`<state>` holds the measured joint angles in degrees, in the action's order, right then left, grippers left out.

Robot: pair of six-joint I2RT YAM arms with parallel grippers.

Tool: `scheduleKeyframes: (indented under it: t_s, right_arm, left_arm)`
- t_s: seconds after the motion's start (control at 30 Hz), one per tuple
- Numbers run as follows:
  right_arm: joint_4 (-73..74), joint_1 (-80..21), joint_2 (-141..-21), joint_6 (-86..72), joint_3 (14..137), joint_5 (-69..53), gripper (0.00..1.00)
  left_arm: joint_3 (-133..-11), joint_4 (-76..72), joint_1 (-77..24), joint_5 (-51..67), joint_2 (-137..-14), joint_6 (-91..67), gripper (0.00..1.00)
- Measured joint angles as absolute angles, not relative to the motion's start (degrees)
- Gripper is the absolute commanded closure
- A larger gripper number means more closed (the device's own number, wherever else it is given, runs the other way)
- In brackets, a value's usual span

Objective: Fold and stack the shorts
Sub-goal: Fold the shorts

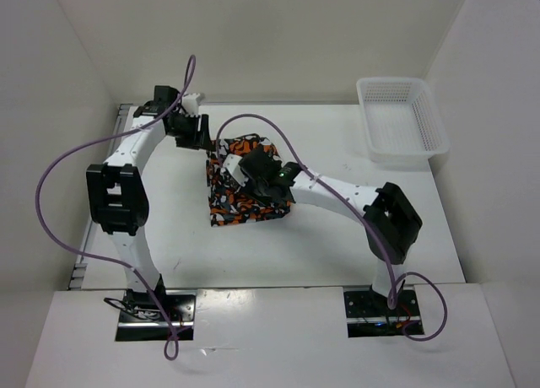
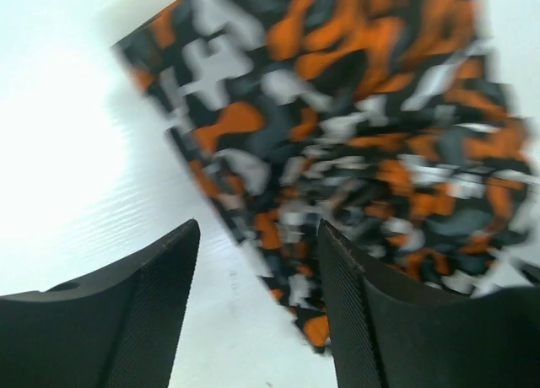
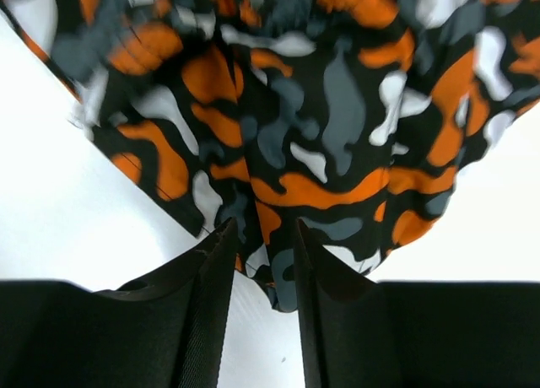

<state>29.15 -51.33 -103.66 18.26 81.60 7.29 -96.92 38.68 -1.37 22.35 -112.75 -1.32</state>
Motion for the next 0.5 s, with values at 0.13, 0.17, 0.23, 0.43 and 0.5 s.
scheduleKeyframes:
  t_s: [0.13, 0.17, 0.23, 0.43, 0.5]
  right_arm:
    - [26.2, -49.0, -103.6, 19.0, 76.2, 6.8, 0.58]
    - [25.4, -48.2, -103.5, 19.1, 75.1, 6.8, 0.57]
    - [23.9, -47.0, -103.3, 19.2, 73.4, 6.7, 0.54]
    - [18.9, -45.9, -102.4, 19.2, 69.7, 6.8, 0.54]
    - [17.7, -45.9, -102.4, 19.2, 69.3, 6.7, 0.54]
  left_arm:
    - [-99.5, 39.7, -5.3, 26.3, -110.8, -1.3, 0.40]
    - [-99.9, 40.1, -6.6, 27.0, -111.0, -1.3, 0.40]
    - [-100.1, 41.3, -8.9, 28.3, -111.8, -1.3, 0.40]
    - [-99.8, 44.6, -12.3, 29.3, -116.9, -1.3, 0.40]
    - [-99.6, 45.1, -12.8, 29.3, -117.8, -1.3, 0.40]
